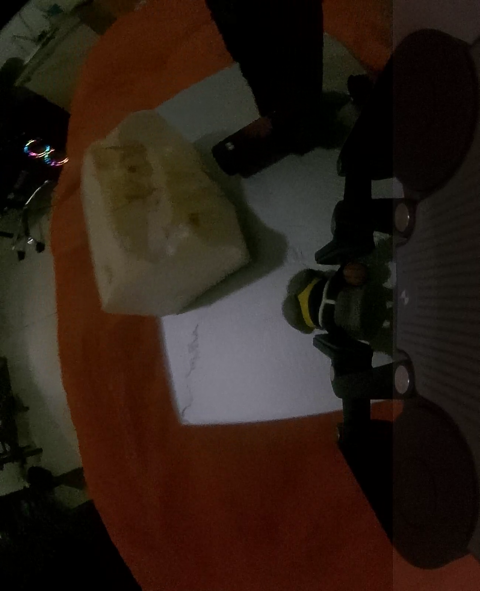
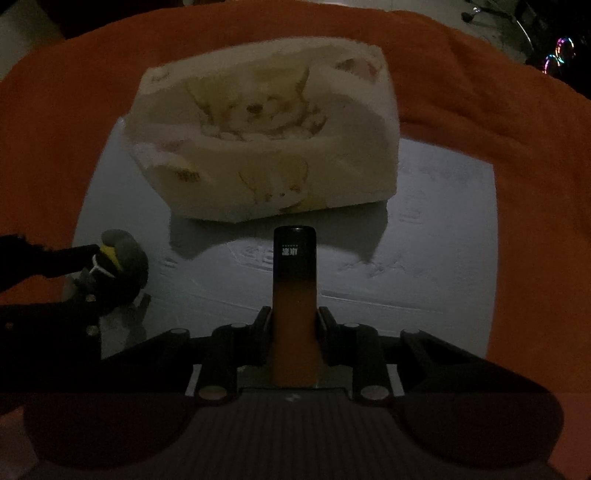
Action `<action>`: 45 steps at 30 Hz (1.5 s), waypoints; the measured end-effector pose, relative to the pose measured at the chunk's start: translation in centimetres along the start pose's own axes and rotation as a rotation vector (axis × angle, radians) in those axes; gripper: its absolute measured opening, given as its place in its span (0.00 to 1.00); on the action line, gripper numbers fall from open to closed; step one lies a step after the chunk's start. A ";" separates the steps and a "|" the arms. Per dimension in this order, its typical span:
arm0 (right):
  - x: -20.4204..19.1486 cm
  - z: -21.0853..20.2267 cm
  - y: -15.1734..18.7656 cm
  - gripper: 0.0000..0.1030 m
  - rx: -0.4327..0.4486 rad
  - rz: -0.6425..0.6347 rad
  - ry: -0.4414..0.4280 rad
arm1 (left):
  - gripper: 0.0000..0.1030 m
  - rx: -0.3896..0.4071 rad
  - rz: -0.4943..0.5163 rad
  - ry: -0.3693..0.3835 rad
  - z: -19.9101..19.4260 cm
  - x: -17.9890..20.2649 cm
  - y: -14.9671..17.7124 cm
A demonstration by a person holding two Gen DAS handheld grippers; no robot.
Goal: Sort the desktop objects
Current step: 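Close the left gripper on the figurine while the right gripper grasps the red cylinder, then carry the figurine with the left gripper while the right gripper carries the cylinder to the box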
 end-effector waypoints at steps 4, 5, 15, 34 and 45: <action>0.0 -1.6 -0.3 0.26 0.024 0.023 -0.016 | 0.23 -0.013 -0.026 0.026 -0.7 0.1 0.0; 0.1 -2.1 -0.3 0.26 0.029 0.027 -0.021 | 0.23 -0.014 -0.019 0.016 -0.7 0.2 0.2; 0.1 -3.3 1.1 0.27 0.034 0.012 0.005 | 0.22 -0.011 0.004 -0.038 -1.4 0.6 1.9; -0.1 -13.3 6.1 0.27 0.159 0.007 -0.054 | 0.22 0.046 -0.047 0.019 -10.2 2.2 4.8; -3.8 -17.0 14.8 0.27 0.153 -0.083 -0.102 | 0.22 0.073 0.018 0.082 -16.9 5.8 12.8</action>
Point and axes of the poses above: each gripper's, at about its wrist camera, not at the fingertips, and z roughly the way its jaws point, x to its right, y to its underside, the point moved 6 cm from there along z, roughly the way its jaws point, and after that the axes turned 2 degrees about y, right-handed, at the moved point
